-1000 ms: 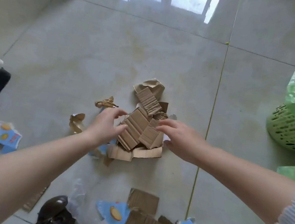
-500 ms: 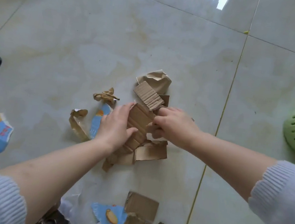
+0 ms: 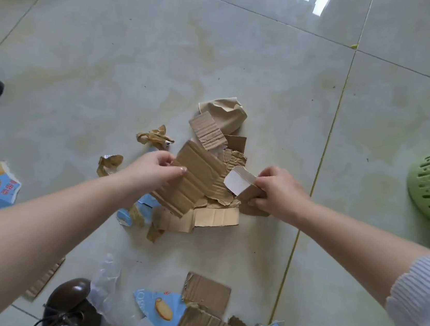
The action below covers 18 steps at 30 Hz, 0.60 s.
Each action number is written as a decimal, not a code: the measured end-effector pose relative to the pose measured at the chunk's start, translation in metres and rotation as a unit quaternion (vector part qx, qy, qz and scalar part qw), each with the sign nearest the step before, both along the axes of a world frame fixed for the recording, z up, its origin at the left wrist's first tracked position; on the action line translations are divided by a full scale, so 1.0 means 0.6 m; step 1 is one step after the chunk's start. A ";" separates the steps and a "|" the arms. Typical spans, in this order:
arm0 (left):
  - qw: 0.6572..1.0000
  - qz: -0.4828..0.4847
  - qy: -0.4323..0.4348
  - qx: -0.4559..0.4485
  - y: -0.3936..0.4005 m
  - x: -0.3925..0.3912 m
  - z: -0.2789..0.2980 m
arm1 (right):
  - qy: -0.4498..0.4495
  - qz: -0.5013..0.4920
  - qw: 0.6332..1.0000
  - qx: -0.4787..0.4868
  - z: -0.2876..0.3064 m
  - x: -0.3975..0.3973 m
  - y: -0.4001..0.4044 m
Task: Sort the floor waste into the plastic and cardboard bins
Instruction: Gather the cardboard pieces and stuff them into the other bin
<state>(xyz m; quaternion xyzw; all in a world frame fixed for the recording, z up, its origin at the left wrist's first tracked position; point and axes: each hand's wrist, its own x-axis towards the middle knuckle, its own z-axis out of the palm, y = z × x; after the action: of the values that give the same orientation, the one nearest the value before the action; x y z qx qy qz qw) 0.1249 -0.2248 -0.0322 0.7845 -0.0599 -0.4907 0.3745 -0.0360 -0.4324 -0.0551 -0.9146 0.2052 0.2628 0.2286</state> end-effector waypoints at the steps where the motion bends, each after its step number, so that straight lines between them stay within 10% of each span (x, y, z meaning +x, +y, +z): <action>1: 1.000 -0.015 -0.013 0.016 -0.003 -0.007 -0.005 | -0.002 0.009 1.000 -0.024 -0.004 -0.001 0.005; 8: 0.944 -0.158 -0.286 0.042 -0.046 -0.029 -0.031 | -0.049 -0.092 0.994 0.038 -0.013 -0.008 -0.003; 18: 0.920 -0.178 -0.340 0.084 -0.079 -0.043 -0.041 | -0.101 -0.228 0.964 0.094 -0.011 -0.028 -0.066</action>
<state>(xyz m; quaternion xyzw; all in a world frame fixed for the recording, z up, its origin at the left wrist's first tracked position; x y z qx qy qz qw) 0.0991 -0.2719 -0.0566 0.9092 -0.2805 -0.2560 0.1704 -0.0530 -0.4720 -0.0619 -0.8400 0.3583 0.1277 0.3869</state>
